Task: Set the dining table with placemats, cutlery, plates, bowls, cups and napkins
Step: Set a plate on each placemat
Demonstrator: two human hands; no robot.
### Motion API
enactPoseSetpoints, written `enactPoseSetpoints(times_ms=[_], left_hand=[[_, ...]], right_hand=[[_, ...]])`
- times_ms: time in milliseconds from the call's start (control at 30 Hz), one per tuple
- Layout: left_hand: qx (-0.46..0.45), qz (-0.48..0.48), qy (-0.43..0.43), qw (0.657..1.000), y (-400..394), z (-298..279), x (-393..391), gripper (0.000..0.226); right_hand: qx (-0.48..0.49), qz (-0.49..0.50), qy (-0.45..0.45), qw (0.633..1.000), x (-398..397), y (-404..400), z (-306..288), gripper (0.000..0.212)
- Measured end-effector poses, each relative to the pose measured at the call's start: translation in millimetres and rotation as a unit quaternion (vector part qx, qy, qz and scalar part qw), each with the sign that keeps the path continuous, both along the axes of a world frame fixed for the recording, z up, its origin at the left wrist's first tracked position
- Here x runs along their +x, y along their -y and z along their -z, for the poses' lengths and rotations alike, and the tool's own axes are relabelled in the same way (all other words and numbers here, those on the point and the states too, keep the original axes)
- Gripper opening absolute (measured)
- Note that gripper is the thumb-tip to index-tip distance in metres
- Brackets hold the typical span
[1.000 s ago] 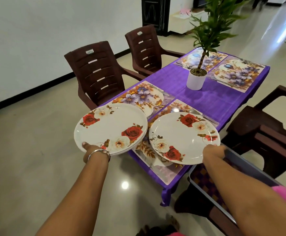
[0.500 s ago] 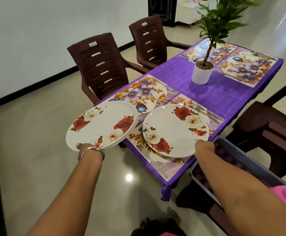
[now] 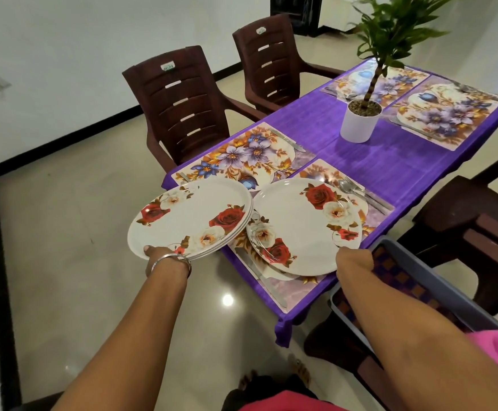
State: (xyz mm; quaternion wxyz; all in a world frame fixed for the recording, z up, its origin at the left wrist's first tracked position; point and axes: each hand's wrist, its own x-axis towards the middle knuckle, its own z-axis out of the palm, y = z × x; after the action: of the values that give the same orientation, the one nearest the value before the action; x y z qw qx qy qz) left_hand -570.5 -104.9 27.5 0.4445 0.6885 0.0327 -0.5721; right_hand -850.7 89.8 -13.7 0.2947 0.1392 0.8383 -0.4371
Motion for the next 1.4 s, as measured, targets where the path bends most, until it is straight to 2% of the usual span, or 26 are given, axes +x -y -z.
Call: enactPoseSetpoints(times_ms=[100,167,300,800,867,933,1033,1100,1167,1233,1300,1400], left_hand=[[0.000,0.005,-0.005,1.000,-1,-2,-6,0.057],[0.001,-0.003,-0.011,1.000,-4,-3,-11,0.057],[-0.005,0.002,-0.013,1.000,-5,-5,-23,0.056],[0.003,0.048,-0.001,0.999,-10,-10,-61,0.044],[0.004,0.059,0.010,0.998,-10,-10,-63,0.046],[0.003,0.059,0.017,0.998,-9,-9,-63,0.050],[-0.005,0.063,0.034,0.997,-4,-11,-60,0.055],[-0.005,0.068,0.049,0.996,4,-9,-54,0.056],[-0.014,0.078,0.053,0.995,14,-9,-49,0.051],[-0.030,0.088,0.044,0.995,29,-13,-38,0.046],[-0.040,0.102,0.055,0.993,53,-12,-21,0.049],[-0.085,0.152,0.033,0.984,91,-18,2,0.065]], right_hand=[[0.105,0.030,-0.024,0.994,-7,7,5,0.052],[0.129,0.029,-0.030,0.991,-14,9,5,0.059],[0.118,0.039,-0.009,0.992,-18,4,7,0.064],[0.103,0.005,-0.026,0.994,-28,-4,15,0.063],[0.148,-0.020,-0.086,0.985,-25,1,6,0.069],[0.175,-0.079,-0.206,0.960,-22,15,-8,0.069],[0.054,-0.152,-0.295,0.942,-15,60,-28,0.047],[-0.050,-0.202,-0.287,0.935,-3,97,-39,0.034],[-0.129,-0.233,-0.238,0.934,11,132,-50,0.030],[-0.147,-0.261,-0.188,0.935,26,166,-56,0.040],[-0.120,-0.276,-0.169,0.939,39,192,-58,0.052],[-0.080,-0.267,-0.187,0.942,53,222,-54,0.040]])
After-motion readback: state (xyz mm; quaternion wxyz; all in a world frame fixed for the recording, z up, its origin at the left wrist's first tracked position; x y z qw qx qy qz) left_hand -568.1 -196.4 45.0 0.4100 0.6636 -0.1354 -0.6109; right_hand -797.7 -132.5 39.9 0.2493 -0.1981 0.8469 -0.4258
